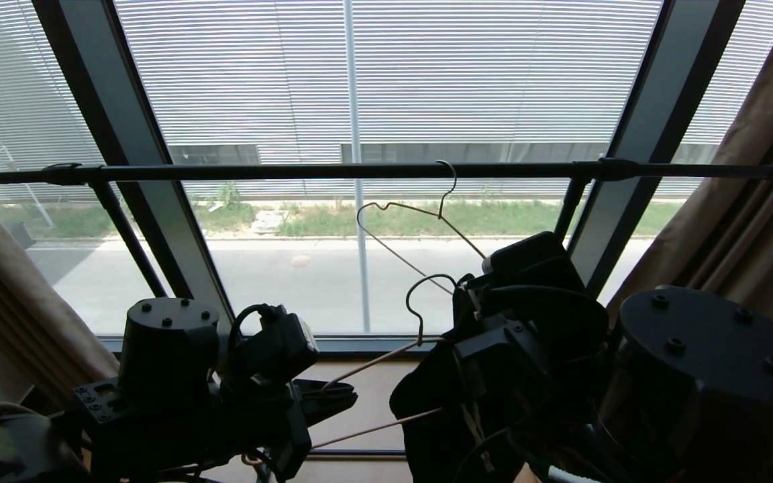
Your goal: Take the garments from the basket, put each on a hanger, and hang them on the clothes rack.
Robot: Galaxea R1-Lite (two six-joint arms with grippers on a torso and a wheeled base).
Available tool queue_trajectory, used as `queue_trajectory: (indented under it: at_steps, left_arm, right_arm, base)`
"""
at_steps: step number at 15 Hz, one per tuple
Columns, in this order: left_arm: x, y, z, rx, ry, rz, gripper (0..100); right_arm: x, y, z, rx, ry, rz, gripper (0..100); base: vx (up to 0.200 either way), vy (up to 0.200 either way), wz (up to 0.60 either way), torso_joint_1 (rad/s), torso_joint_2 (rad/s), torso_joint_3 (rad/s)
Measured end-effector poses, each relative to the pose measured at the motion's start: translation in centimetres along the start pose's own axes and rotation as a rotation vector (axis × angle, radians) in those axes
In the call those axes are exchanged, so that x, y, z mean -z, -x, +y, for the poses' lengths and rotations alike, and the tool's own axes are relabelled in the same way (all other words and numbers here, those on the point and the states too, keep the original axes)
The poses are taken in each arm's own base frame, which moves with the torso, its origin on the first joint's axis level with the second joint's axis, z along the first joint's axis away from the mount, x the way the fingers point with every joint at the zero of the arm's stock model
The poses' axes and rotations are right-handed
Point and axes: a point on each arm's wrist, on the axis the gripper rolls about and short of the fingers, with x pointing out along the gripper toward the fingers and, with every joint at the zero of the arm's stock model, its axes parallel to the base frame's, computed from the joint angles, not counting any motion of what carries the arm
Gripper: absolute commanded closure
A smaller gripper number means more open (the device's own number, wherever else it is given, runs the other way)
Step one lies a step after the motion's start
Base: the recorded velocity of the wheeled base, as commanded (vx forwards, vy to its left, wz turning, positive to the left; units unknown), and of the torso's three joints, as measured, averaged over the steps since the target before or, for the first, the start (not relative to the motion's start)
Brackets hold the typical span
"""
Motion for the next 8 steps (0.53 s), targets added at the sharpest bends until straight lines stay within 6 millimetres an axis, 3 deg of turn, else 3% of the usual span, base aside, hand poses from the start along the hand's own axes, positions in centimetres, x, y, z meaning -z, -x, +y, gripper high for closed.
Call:
queue_trajectory:
  at_steps: [4,8]
  left_arm:
    - [-0.02,0.02,0.01,-0.003,0.009,-0.009,100]
    - [-0.18,0.52,-0.19,-0.047,-0.002,-0.148,100]
  right_arm:
    - [-0.27,0.97,0.98,-0.044,-0.048,-0.017,100]
    - [-0.48,0.59,0.58,-0.027,-0.096,-0.019,100]
  base:
    - [0.0,0.0,0.0,0.0,0.0,0.0]
    - [0.0,0.0,0.0,0.0,0.0,0.0]
